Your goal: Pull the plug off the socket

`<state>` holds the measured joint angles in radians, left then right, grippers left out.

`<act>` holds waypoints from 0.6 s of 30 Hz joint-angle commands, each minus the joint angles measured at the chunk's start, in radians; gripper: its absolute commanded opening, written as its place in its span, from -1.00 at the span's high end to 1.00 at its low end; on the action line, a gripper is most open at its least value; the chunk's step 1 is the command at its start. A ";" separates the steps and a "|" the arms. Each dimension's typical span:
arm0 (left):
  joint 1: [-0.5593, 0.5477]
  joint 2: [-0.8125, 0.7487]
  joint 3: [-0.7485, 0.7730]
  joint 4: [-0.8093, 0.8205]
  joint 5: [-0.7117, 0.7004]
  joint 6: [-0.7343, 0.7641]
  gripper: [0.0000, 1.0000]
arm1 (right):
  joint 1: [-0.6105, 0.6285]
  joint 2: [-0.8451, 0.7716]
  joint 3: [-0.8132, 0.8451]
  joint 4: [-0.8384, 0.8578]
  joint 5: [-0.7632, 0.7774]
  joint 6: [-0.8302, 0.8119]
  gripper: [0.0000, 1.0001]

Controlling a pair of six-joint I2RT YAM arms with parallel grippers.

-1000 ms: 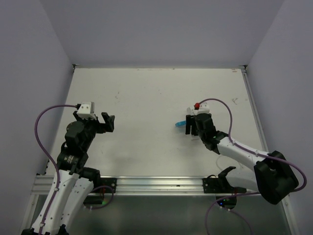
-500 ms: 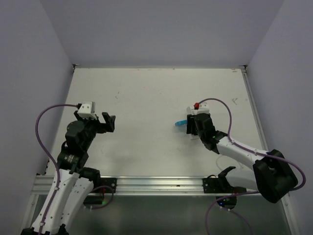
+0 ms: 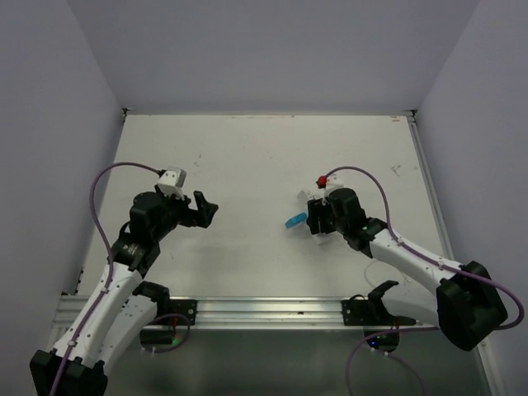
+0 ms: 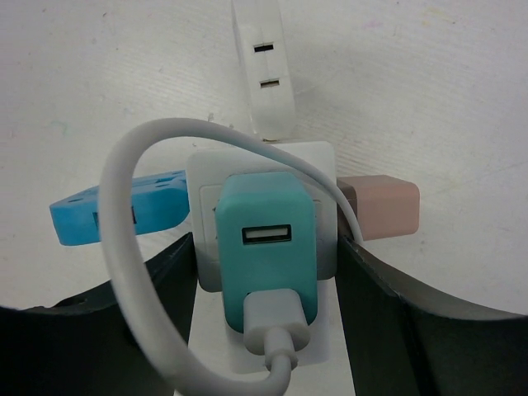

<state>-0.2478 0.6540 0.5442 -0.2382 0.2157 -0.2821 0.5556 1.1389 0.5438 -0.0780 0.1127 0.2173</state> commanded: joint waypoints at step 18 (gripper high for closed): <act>-0.778 0.584 0.111 0.443 -0.567 0.118 -0.72 | 0.001 0.056 0.186 -0.104 -0.133 0.030 1.00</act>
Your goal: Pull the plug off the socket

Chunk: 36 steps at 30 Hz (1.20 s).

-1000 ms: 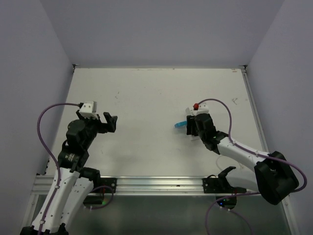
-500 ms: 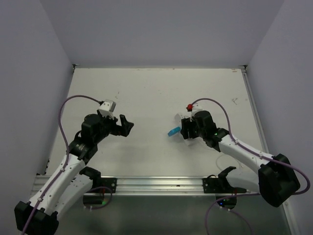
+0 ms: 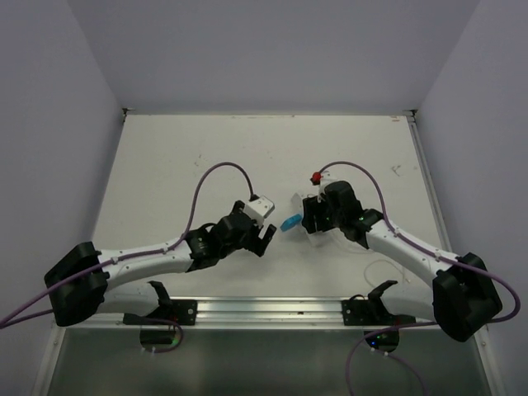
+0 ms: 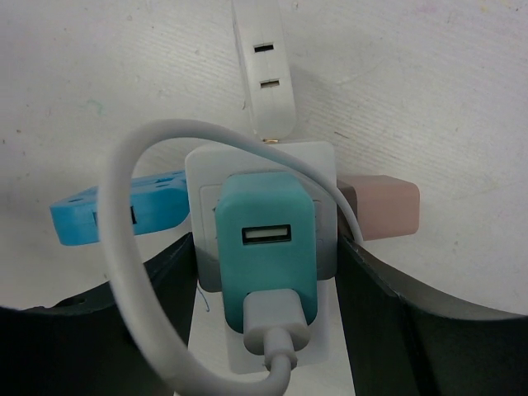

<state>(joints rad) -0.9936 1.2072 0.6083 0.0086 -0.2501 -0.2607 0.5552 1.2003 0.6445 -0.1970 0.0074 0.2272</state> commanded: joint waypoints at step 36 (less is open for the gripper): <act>-0.008 0.397 0.222 0.383 0.225 0.256 0.66 | 0.002 0.012 0.103 0.008 -0.080 0.040 1.00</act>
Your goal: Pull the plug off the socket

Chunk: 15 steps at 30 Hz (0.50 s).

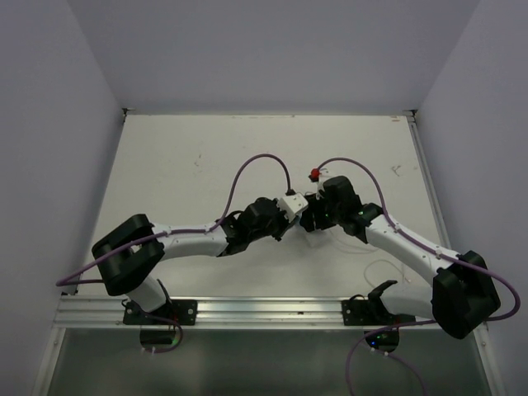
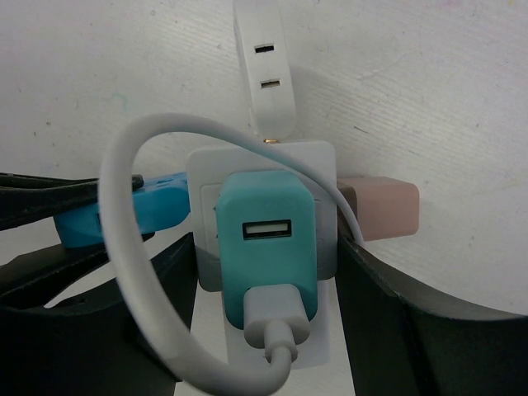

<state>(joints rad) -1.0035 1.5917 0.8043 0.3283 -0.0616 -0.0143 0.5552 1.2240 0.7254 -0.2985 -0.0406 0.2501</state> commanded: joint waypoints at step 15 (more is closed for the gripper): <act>0.000 -0.071 -0.011 0.014 0.106 0.010 1.00 | 0.002 0.032 -0.049 0.148 0.103 0.006 1.00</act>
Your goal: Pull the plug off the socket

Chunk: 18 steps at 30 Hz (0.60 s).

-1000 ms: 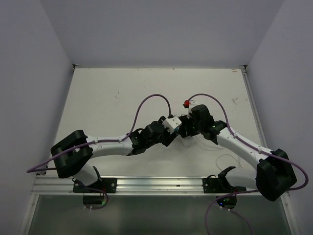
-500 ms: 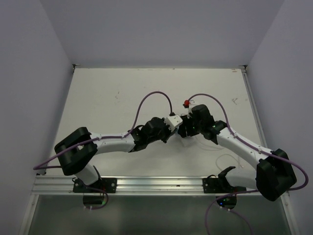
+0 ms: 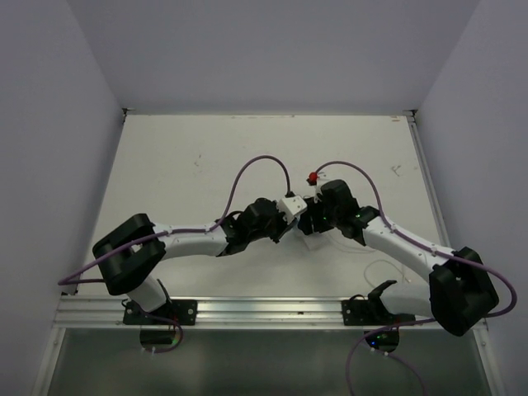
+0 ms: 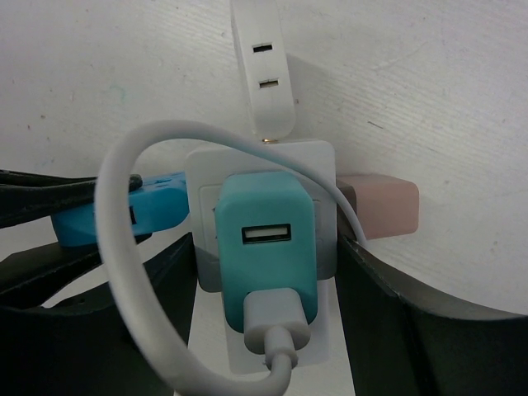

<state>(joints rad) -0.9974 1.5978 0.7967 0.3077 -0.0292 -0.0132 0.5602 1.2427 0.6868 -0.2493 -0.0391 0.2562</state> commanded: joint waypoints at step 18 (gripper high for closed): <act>-0.043 -0.231 -0.105 -0.001 0.034 -0.054 1.00 | -0.003 0.081 -0.030 0.082 0.226 0.046 1.00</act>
<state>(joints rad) -1.0363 1.4117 0.6971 0.2958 0.0013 -0.0429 0.5617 1.3037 0.6785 -0.1318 0.1150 0.3038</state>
